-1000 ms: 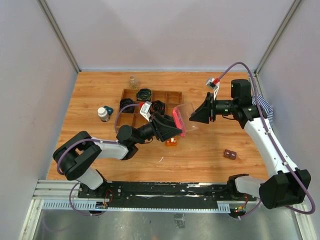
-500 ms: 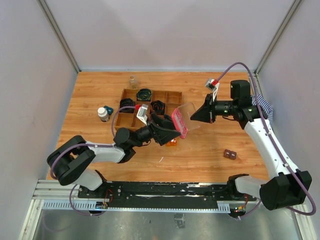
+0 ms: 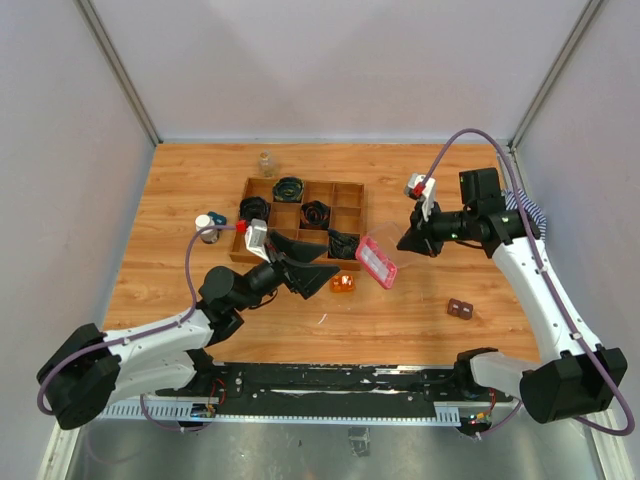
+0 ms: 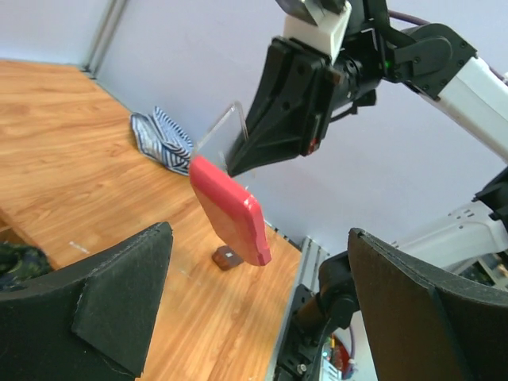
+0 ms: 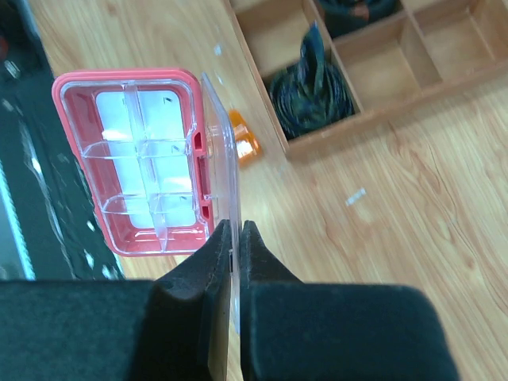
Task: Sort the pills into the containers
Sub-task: Place the pill container at the center of the board.
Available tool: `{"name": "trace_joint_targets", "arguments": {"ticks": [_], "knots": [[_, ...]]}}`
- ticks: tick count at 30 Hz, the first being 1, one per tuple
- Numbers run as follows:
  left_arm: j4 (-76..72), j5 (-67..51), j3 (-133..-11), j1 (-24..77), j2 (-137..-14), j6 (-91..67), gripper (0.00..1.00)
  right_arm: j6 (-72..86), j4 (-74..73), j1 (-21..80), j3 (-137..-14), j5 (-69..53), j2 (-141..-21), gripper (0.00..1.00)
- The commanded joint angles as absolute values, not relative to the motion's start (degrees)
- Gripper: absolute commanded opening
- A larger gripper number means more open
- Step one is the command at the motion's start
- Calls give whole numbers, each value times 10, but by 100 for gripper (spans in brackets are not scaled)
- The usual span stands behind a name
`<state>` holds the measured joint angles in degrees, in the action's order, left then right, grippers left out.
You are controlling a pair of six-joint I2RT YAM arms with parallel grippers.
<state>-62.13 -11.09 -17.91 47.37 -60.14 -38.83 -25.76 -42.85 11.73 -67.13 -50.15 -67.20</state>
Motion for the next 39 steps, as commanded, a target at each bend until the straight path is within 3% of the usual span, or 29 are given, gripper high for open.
{"name": "trace_joint_targets", "arguments": {"ticks": [1, 7, 12, 22, 30, 34, 39], "knots": [[-484, -71, -182, 475, -549, -350, 97, -449, -565, 122, -699, -416, -684, 4], [-421, -78, -173, 475, -520, -343, 97, -646, -674, 121, -747, -356, -758, 5], [-419, -69, -145, 475, -496, -351, 96, -739, -673, 125, -767, -290, -838, 6], [-355, -20, -126, 475, -423, -328, 96, -808, -567, 177, -748, -230, -939, 8], [-345, -8, -112, 475, -386, -322, 96, -775, -541, 223, -775, -171, -1011, 11], [-335, -6, -109, 475, -376, -319, 96, -761, -544, 229, -791, -167, -1034, 19], [-329, -3, -108, 475, -366, -314, 96, -733, -543, 230, -808, -165, -1034, 39]]}}
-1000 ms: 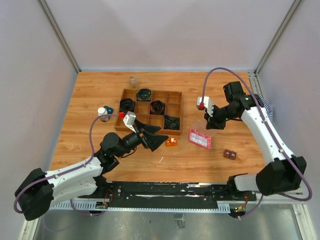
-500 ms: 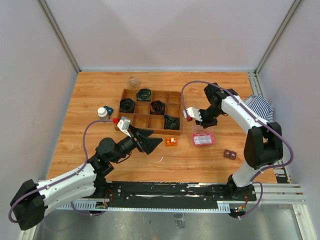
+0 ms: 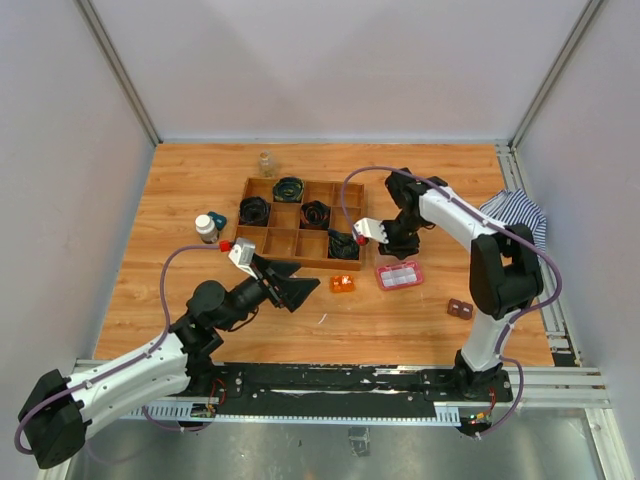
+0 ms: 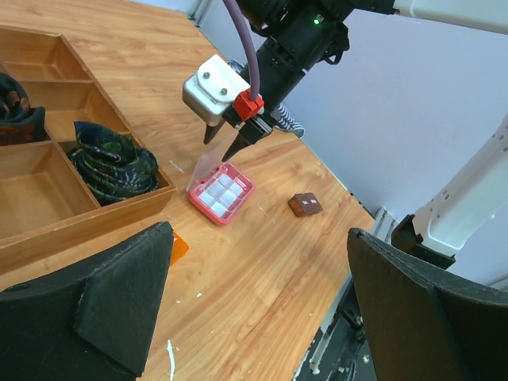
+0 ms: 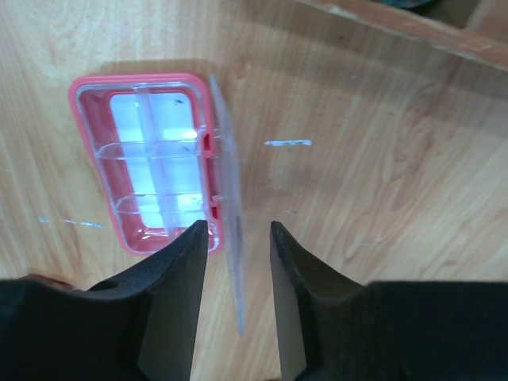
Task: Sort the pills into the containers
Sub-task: Place the pill container at the center of the board.
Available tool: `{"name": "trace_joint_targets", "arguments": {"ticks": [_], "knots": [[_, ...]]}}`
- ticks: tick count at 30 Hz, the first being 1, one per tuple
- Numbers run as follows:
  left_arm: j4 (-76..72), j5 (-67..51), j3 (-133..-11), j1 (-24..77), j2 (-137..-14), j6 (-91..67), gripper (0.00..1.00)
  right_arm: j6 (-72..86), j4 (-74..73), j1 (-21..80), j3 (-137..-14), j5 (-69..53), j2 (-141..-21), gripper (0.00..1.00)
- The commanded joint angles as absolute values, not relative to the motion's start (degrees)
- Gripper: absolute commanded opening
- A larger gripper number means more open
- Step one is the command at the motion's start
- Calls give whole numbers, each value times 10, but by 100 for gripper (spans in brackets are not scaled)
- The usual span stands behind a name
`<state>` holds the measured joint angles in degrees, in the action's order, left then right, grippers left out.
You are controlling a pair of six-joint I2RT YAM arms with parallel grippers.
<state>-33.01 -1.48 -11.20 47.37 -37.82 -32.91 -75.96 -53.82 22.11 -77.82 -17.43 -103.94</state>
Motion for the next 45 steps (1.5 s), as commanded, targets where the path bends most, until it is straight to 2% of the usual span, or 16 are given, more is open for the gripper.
{"name": "trace_joint_targets", "arguments": {"ticks": [1, 10, 17, 24, 28, 32, 35, 45], "knots": [[-328, -3, -109, 475, -365, -313, 96, -728, -543, 230, -812, -165, -1030, 43], [-324, 4, -115, 475, -364, -304, 97, -660, -542, 219, -834, -203, -968, 64], [-288, 38, -182, 458, -398, -257, 99, -579, -578, 179, -840, -389, -847, 72], [-234, -68, -310, 334, -504, -270, 99, -432, -494, 131, -786, -563, -702, 85], [-189, -116, -397, 248, -562, -265, 98, -309, -381, 117, -720, -610, -640, 99], [-135, -160, -487, 169, -630, -258, 95, -134, -225, 115, -660, -647, -612, 98], [-110, -126, -540, 127, -692, -235, 92, -24, -117, 115, -614, -670, -608, 98], [-44, -26, -729, 82, -989, -185, 93, -64, -70, 95, -525, -640, -575, 98]]}}
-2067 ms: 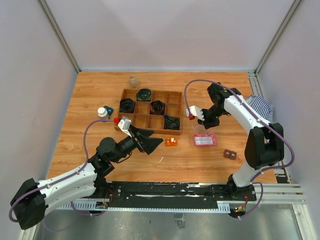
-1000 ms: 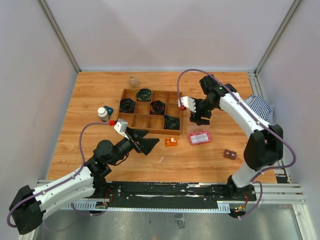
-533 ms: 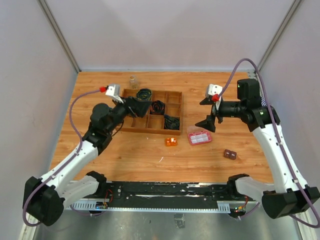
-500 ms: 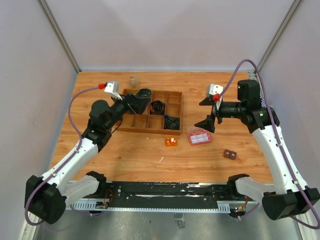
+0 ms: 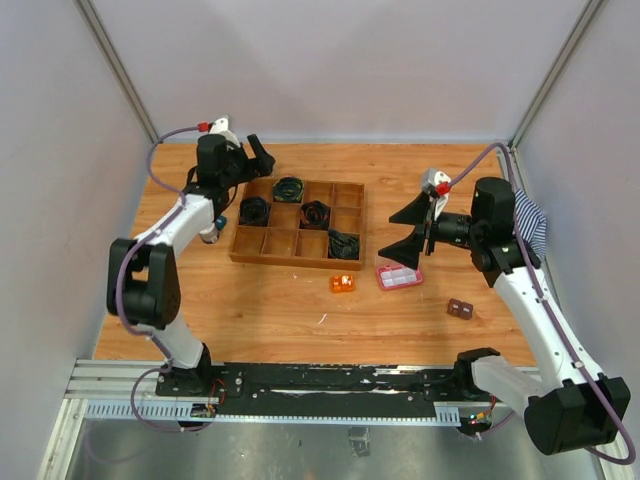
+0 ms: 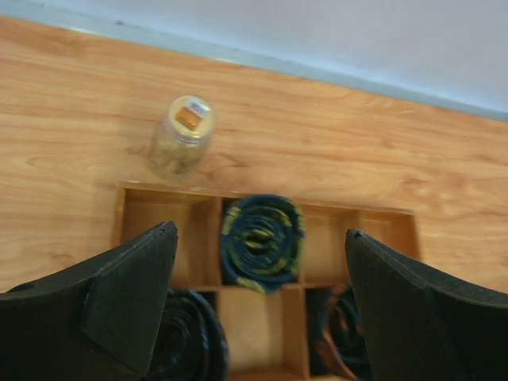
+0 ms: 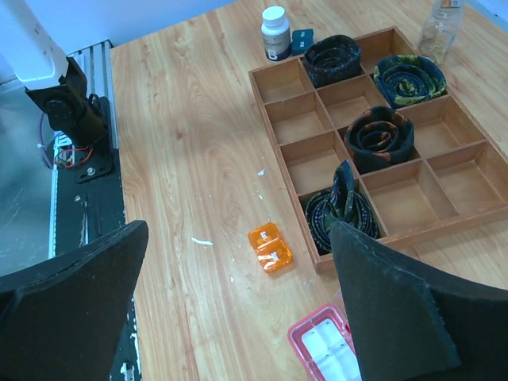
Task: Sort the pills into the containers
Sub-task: Place the pill container at the center of the board, then pick up the pill bottle at the center of the board.
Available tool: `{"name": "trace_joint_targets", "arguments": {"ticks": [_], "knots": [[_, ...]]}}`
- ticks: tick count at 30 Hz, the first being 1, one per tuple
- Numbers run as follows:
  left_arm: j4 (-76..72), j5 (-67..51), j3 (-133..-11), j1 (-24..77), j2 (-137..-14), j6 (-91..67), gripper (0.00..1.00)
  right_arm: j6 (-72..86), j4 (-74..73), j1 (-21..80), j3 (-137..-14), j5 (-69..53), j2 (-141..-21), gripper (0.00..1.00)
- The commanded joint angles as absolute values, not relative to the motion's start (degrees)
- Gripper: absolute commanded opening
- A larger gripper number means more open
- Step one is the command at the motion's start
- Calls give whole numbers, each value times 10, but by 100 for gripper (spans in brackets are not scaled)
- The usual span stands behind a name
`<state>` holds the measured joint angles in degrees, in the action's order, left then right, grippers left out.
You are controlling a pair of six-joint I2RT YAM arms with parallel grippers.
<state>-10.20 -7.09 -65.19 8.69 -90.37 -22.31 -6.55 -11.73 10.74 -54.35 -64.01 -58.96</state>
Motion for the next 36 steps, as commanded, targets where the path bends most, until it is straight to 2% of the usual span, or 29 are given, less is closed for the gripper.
{"name": "trace_joint_targets", "arguments": {"ticks": [1, 7, 17, 24, 27, 30, 33, 36], "knots": [[-34, -14, -764, 82, -1015, -177, 94, -74, -85, 92, -532, -641, -582, 98], [-2, 27, -880, 82, -1133, -148, 93, -123, -164, 90, -571, -638, -624, 98], [58, 56, -1026, 88, -1278, -138, 91, -131, -170, 85, -568, -634, -628, 98], [107, 48, -1118, 92, -1350, -129, 79, -133, -170, 83, -566, -635, -630, 98], [119, 43, -1138, 93, -1368, -131, 70, -133, -170, 82, -565, -636, -630, 98], [125, 37, -1145, 93, -1372, -134, 57, -134, -170, 83, -564, -635, -629, 98], [129, 41, -1149, 93, -1359, -132, 26, -135, -169, 82, -562, -635, -630, 98], [121, 47, -1142, 94, -1315, -123, 9, -140, -170, 82, -560, -635, -628, 98]]}}
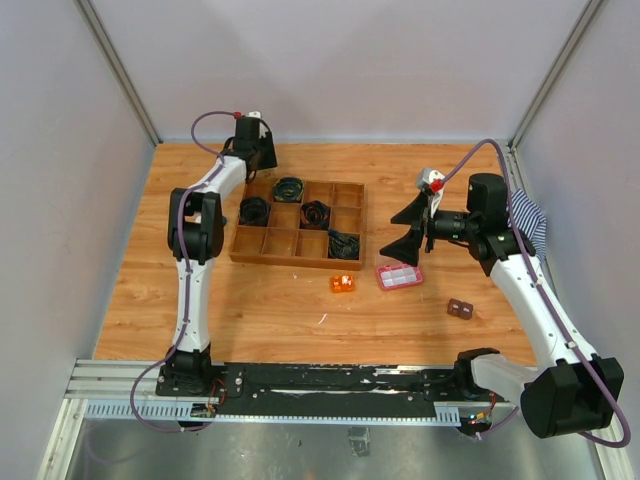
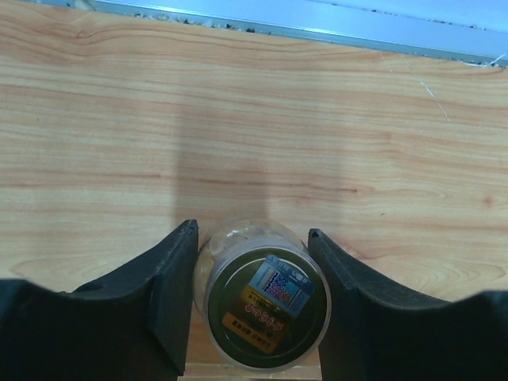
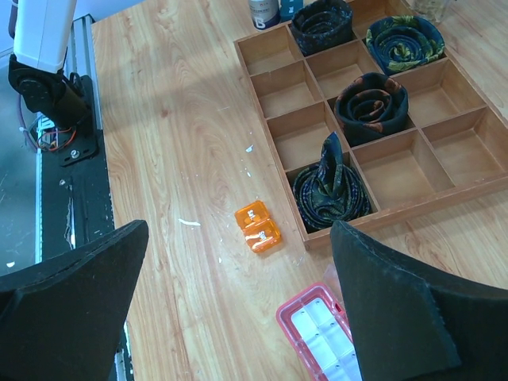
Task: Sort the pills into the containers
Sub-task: Pick up the pill bottle at the center of the board.
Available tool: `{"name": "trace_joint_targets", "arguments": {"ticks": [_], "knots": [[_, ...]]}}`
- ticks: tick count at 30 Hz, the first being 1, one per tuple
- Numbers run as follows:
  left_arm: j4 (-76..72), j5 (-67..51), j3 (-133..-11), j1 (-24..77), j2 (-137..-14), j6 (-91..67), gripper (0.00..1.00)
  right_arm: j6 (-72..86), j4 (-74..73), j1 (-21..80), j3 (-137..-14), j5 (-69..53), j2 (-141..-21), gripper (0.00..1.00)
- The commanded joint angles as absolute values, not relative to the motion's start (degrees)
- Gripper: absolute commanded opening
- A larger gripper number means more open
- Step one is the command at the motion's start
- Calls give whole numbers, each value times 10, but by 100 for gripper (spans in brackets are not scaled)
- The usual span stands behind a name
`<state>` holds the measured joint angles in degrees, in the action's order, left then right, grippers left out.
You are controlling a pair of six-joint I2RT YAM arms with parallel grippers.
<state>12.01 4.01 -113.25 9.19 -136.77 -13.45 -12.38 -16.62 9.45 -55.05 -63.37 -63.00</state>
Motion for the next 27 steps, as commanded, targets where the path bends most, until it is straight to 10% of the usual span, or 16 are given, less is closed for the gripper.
{"name": "trace_joint_targets", "arguments": {"ticks": [1, 15, 27], "knots": [[115, 47, -1134, 96, -1294, -121, 7, -143, -170, 82, -559, -637, -627, 98], [-188, -195, -640, 180, -807, -295, 0, -252, -118, 82, -478, -735, -573, 98], [-363, -33, -247, 421, -460, -407, 0, -311, -98, 83, -427, -815, -515, 98]]}}
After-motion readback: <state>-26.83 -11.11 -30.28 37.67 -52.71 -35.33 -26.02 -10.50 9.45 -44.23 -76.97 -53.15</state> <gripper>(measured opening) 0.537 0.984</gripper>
